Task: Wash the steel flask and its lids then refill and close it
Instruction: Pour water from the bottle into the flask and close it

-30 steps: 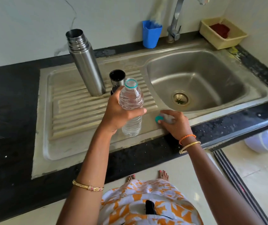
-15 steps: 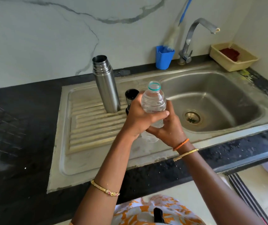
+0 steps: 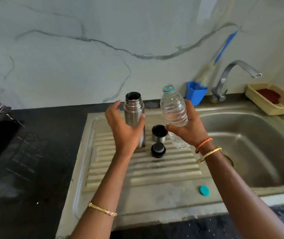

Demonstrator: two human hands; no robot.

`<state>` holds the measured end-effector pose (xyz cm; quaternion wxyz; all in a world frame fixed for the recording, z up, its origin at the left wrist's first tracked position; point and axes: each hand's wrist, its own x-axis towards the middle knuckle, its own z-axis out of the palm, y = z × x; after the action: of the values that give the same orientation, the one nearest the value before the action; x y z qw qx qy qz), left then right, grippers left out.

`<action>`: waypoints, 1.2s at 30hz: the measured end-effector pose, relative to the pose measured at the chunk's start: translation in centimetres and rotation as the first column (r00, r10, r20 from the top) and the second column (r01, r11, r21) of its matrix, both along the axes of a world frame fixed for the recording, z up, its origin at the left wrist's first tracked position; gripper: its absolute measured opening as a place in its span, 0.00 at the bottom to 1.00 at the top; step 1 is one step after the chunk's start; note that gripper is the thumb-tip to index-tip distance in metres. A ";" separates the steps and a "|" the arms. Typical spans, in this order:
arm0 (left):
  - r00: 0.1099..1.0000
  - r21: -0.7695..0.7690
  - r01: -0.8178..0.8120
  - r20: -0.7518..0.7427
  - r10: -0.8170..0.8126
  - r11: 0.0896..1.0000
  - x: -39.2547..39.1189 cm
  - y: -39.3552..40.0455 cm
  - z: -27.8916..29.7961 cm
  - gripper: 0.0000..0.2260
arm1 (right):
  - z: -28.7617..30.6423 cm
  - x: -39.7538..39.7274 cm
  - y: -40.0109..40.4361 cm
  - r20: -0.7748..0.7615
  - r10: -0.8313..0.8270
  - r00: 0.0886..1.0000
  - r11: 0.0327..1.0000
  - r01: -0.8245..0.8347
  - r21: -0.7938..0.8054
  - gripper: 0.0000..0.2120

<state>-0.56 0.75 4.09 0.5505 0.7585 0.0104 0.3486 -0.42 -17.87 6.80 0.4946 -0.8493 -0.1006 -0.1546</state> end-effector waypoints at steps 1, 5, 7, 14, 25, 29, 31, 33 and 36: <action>0.999 0.044 -0.017 -0.045 0.019 0.999 1.0 0.6 -0.8 0.36 | 0.1 0.8 0.1 -0.004 0.000 1.000 1.000 0.000 -0.021 0.33; 0.946 0.007 0.198 -0.265 -0.189 0.980 3.7 2.0 -1.7 0.46 | 0.7 3.5 1.0 0.019 0.007 1.000 0.994 -0.005 -0.105 0.34; 0.900 -0.067 0.297 -0.314 -0.303 0.953 4.6 2.3 -1.7 0.41 | 1.2 4.6 1.4 0.028 0.012 1.000 0.988 -0.007 -0.153 0.35; 0.860 -0.221 0.341 -0.320 -0.398 0.914 5.5 2.6 -2.3 0.27 | 1.5 7.0 1.4 0.050 -0.009 0.999 0.938 0.026 -0.346 0.38; 0.836 -0.221 0.372 -0.341 -0.429 0.901 5.4 3.1 -2.0 0.27 | 2.3 7.2 1.6 0.103 -0.061 0.993 0.798 0.110 -0.592 0.40; 0.827 -0.235 0.378 -0.349 -0.441 0.895 5.4 3.1 -2.0 0.28 | 2.8 7.3 1.5 0.149 -0.088 0.985 0.733 0.165 -0.660 0.40; 0.827 -0.231 0.377 -0.353 -0.438 0.897 5.4 3.1 -2.0 0.28 | 3.1 7.3 1.6 0.178 -0.102 0.979 0.715 0.196 -0.671 0.40; 0.827 -0.228 0.376 -0.355 -0.436 0.898 5.4 3.1 -1.9 0.27 | 3.3 7.2 1.6 0.198 -0.112 0.974 0.696 0.219 -0.684 0.40; 0.824 -0.230 0.381 -0.354 -0.442 0.895 5.3 3.1 -1.9 0.27 | 3.4 7.2 1.7 0.226 -0.119 0.967 0.676 0.246 -0.695 0.40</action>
<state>4.73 3.87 2.20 0.6540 0.7540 -0.0162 0.0582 6.78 -16.20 10.19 0.0963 -0.9648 -0.1071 -0.2202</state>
